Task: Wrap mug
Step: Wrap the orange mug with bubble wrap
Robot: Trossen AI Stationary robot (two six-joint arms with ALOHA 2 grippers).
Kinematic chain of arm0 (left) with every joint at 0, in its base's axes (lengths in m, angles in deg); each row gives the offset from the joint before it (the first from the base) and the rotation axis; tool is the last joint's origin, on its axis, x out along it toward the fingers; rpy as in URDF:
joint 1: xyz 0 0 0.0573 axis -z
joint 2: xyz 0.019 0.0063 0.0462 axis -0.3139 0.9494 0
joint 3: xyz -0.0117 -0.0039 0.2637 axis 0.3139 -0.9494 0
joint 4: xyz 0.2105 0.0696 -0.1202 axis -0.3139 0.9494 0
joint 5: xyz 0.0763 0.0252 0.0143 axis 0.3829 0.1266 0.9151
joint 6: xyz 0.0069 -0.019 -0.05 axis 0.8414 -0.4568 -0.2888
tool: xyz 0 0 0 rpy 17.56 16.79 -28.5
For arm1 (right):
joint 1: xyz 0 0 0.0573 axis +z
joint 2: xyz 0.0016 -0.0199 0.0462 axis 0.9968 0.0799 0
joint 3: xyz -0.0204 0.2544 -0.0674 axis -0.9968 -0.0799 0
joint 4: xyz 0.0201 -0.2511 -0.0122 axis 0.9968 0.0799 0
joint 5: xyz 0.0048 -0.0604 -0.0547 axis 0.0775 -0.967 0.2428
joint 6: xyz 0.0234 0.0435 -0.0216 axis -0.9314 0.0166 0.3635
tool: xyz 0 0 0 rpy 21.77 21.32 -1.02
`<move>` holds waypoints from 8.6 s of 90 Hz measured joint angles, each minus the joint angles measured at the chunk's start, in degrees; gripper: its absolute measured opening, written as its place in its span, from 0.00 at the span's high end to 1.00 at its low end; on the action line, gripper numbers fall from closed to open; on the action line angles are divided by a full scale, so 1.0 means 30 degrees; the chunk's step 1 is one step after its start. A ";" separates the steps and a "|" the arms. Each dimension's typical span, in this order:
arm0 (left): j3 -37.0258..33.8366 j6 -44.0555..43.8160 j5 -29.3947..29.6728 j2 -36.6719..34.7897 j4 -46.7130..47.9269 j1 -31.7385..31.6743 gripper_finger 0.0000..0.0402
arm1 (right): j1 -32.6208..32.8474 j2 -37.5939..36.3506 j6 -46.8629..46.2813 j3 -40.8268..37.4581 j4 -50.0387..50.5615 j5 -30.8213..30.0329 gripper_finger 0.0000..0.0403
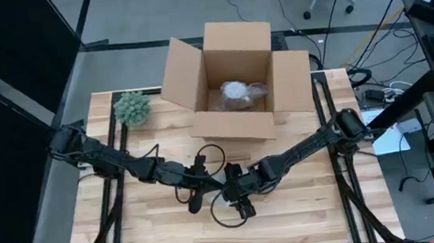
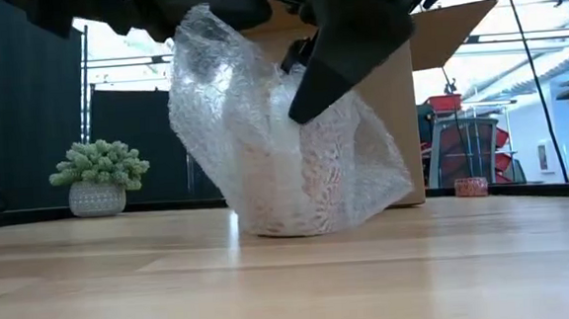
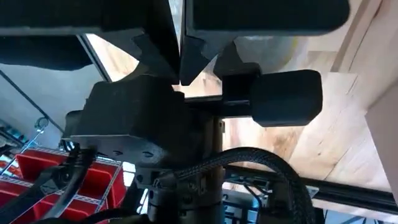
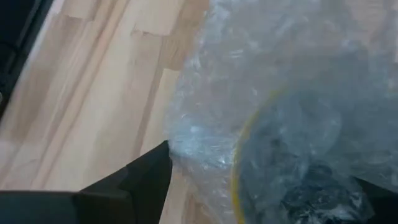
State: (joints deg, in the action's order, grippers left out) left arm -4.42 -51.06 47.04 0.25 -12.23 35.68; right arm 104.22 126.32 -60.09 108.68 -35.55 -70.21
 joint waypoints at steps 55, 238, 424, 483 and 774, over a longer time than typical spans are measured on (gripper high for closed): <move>0.0284 -0.1762 -0.0423 0.3737 -0.0646 -0.0896 1.00 | -0.0022 0.0117 0.0035 0.3412 0.4524 -0.0234 0.41; 0.0197 -0.1406 -0.0576 0.3795 -0.0896 -0.0933 1.00 | -0.1570 -0.3182 -0.1968 0.4052 0.7344 -0.1424 0.41; 0.0211 -0.1418 -0.0638 0.3809 -0.0970 -0.0933 1.00 | -0.0383 0.0491 -0.5964 0.2623 0.7286 -0.6660 0.41; 0.0204 -0.1253 -0.0641 0.3809 -0.0903 -0.0918 1.00 | -0.0831 -0.2782 -0.4828 0.2397 0.6913 -0.5083 0.41; 0.0987 -0.1102 0.1358 0.2059 0.0597 -0.0750 1.00 | -0.0415 -0.2419 -0.2662 -0.2018 -0.0973 -0.3286 1.00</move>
State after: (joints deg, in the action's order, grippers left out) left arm -1.46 -54.37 51.12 6.43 -10.44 33.43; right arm 102.98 119.06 -68.08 102.63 -38.47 -80.07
